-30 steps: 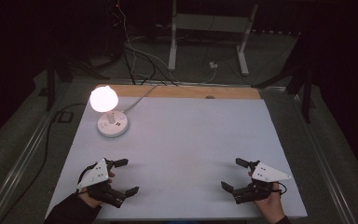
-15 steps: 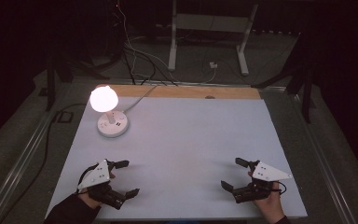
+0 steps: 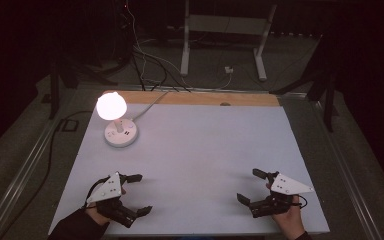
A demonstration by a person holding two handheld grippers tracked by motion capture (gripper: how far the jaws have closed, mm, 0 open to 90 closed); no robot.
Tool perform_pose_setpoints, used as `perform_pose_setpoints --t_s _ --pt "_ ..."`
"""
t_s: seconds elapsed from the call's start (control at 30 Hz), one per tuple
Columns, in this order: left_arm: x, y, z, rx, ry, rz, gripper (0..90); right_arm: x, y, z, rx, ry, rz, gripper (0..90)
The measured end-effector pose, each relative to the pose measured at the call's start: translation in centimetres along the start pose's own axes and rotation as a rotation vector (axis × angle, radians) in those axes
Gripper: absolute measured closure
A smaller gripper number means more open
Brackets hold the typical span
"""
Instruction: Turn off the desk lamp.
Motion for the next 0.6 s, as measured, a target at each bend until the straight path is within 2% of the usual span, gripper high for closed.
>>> perform_pose_setpoints --t_s 0.27,0.4,0.6 --pt "-0.1 1.6 0.1 0.024 -0.007 0.013 0.5 0.1 0.1 0.0 0.007 -0.003 -0.007 0.0" --pt "-0.3 2.3 0.2 0.047 -0.014 0.034 0.5 0.1 0.1 0.0 0.01 -0.003 -0.012 0.0" --pt "-1.1 2.9 0.4 0.054 0.005 0.034 0.5 0.2 0.1 0.0 0.013 -0.004 -0.018 0.0"
Point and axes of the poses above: each handheld gripper's, and its own axes: z roughly backward along the jaws, y roughly out of its top, x roughly to its right, the point moved 10 cm from there along -z, roughly forward along the jaws, and after that the axes turned 2 degrees about -y, right-handed, at the moved point
